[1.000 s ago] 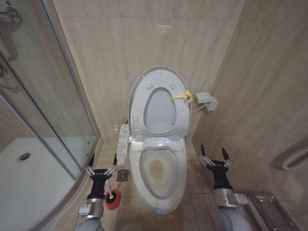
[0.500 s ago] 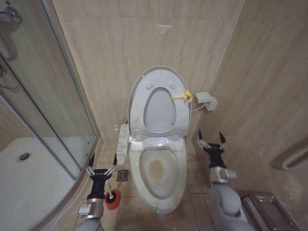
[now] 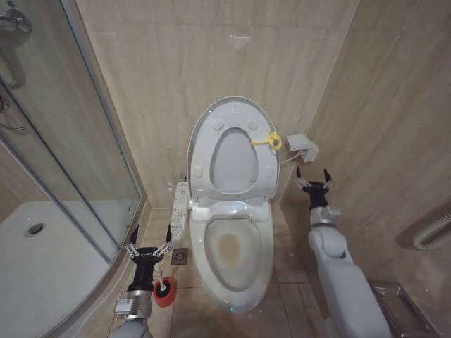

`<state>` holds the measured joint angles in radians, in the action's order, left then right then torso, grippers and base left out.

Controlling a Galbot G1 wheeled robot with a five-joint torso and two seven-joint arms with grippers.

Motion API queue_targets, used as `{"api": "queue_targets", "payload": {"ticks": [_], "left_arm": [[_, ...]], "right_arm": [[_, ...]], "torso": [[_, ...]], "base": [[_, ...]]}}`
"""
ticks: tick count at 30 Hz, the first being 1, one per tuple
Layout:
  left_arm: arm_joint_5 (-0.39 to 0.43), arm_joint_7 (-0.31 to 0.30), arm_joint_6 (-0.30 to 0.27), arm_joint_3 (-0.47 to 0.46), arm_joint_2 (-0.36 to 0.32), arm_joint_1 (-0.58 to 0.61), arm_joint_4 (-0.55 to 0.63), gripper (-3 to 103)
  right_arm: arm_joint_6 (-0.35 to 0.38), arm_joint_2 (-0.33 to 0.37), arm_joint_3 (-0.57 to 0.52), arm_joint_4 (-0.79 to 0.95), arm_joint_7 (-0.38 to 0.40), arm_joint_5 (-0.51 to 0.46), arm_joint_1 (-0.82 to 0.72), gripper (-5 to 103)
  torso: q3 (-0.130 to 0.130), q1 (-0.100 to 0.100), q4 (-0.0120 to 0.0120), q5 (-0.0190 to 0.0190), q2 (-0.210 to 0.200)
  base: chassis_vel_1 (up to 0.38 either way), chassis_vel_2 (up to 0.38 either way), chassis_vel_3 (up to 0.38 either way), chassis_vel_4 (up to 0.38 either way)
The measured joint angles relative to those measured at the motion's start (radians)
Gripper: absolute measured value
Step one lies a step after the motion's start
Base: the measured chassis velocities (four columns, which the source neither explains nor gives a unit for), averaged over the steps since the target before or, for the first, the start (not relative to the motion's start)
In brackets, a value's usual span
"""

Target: Open the toilet lid, clean the toilet bowl with a toilet brush, close the toilet lid, and flush.

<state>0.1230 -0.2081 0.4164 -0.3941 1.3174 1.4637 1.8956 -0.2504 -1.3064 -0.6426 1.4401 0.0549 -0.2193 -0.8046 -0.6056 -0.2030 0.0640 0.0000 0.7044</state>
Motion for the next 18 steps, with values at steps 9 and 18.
{"api": "queue_targets", "payload": {"ticks": [9,18], "left_arm": [[0.0,0.0,0.0,0.0,0.0,0.0,0.0,100],[0.0,0.0,0.0,0.0,0.0,0.0,0.0,100]], "right_arm": [[-0.008,-0.001,0.015,-0.134,0.0,0.008,0.132,100],[-0.011,-0.001,0.047,-0.231,0.001,0.016,0.237,100]], "torso": [[0.0,0.0,0.0,0.0002,0.0],[0.0,0.0,0.0,-0.0001,0.0]], "base": [[0.0,0.0,0.0,0.0],[0.0,0.0,0.0,0.0]]}}
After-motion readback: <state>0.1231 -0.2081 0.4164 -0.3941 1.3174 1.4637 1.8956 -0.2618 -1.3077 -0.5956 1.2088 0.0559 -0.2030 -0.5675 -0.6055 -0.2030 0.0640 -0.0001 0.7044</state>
